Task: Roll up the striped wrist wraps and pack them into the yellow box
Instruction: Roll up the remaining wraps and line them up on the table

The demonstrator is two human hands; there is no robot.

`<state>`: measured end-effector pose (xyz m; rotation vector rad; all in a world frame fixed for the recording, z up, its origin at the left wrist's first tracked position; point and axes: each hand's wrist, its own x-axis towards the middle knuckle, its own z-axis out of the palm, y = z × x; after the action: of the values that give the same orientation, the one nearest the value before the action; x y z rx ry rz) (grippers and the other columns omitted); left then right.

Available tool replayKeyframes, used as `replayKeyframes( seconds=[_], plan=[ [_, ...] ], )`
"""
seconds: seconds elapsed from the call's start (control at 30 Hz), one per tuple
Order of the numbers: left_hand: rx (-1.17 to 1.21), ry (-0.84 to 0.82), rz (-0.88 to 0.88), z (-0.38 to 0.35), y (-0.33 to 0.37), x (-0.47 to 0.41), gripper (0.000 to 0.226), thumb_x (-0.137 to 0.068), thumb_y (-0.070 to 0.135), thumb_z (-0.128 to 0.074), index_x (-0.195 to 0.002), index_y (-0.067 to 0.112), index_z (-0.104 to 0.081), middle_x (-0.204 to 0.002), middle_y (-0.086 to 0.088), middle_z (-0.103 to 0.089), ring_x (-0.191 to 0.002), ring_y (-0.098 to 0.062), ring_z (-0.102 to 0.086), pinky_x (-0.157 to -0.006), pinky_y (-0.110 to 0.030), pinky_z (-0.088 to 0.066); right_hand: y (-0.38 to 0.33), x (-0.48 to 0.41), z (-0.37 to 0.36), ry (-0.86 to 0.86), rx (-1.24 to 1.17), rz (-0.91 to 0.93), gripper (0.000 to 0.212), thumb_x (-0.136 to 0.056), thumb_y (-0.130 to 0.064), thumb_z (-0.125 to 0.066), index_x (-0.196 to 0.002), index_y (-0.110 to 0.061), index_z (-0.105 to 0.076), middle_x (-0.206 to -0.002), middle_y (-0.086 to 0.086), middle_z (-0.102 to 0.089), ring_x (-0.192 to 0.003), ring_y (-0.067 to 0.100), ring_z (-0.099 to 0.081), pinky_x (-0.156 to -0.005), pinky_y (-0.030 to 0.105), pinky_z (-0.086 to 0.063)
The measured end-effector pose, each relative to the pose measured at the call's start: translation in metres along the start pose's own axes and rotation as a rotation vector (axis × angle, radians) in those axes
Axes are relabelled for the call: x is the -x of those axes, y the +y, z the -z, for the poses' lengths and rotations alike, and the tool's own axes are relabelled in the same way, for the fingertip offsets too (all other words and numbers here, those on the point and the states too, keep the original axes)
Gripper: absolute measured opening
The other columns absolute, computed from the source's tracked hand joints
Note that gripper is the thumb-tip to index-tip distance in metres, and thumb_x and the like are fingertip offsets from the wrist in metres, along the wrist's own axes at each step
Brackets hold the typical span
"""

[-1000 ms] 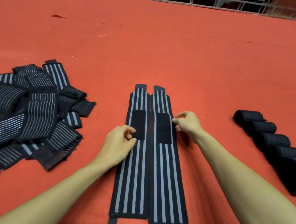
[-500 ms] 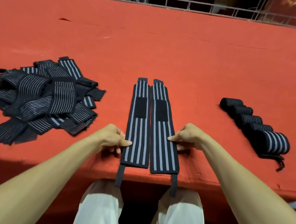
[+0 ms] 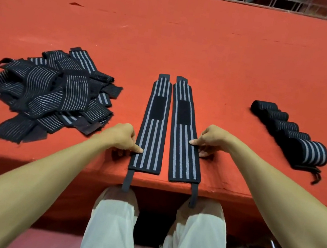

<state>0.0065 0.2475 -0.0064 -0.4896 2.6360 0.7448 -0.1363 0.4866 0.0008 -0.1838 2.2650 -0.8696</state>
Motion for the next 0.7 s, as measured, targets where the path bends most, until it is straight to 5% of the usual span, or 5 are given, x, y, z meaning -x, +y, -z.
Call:
replayKeyframes(
  seconds=[0.13, 0.3, 0.47, 0.6, 0.7],
  plan=[
    [-0.208, -0.061, -0.018, 0.031, 0.016, -0.020, 0.034, -0.082, 0.045, -0.073, -0.083, 0.011, -0.072, -0.073, 0.004, -0.073, -0.065, -0.011, -0.064, -0.054, -0.022, -0.045, -0.023, -0.019, 0.018, 0.058, 0.144, 0.015, 0.031, -0.088, -0.023, -0.071, -0.091, 0.007, -0.066, -0.075, 0.019, -0.069, -0.049, 0.025, -0.066, -0.045, 0.028, -0.054],
    [-0.111, -0.028, -0.192, 0.064, 0.031, -0.071, 0.020, -0.092, 0.031, -0.063, -0.085, 0.013, -0.068, -0.070, 0.002, -0.069, -0.059, -0.012, -0.062, -0.061, -0.027, -0.052, -0.054, -0.065, 0.040, 0.154, 0.219, 0.112, 0.025, -0.092, -0.024, -0.067, -0.085, 0.001, -0.069, -0.075, 0.012, -0.070, -0.054, 0.020, -0.065, -0.047, 0.026, -0.052],
    [0.089, -0.014, -0.374, 0.083, 0.049, -0.129, 0.010, -0.094, 0.021, -0.061, -0.085, 0.019, -0.066, -0.078, 0.000, -0.069, -0.065, -0.010, -0.064, -0.072, -0.024, -0.051, -0.081, -0.131, 0.064, 0.235, 0.201, 0.208, 0.027, -0.093, -0.023, -0.063, -0.091, 0.002, -0.071, -0.078, 0.011, -0.072, -0.062, 0.021, -0.064, -0.065, 0.034, -0.058],
    [0.218, 0.200, -0.384, 0.080, 0.054, -0.179, 0.007, -0.092, 0.017, -0.063, -0.098, 0.015, -0.067, -0.088, -0.001, -0.067, -0.073, -0.014, -0.063, -0.071, -0.023, -0.049, -0.091, -0.185, 0.073, 0.355, 0.207, 0.285, 0.021, -0.092, -0.026, -0.063, -0.097, -0.007, -0.069, -0.096, 0.011, -0.071, -0.082, 0.023, -0.064, -0.074, 0.033, -0.051],
    [0.354, 0.348, -0.330, 0.062, 0.048, -0.209, 0.007, -0.090, 0.018, -0.064, -0.097, 0.020, -0.066, -0.097, 0.002, -0.067, -0.089, -0.014, -0.062, -0.080, -0.024, -0.047, -0.091, -0.220, 0.067, 0.430, 0.115, 0.313, 0.042, -0.091, -0.027, -0.064, -0.128, -0.010, -0.054, -0.117, 0.008, -0.064, -0.106, 0.024, -0.060, -0.082, 0.025, -0.042]
  ],
)
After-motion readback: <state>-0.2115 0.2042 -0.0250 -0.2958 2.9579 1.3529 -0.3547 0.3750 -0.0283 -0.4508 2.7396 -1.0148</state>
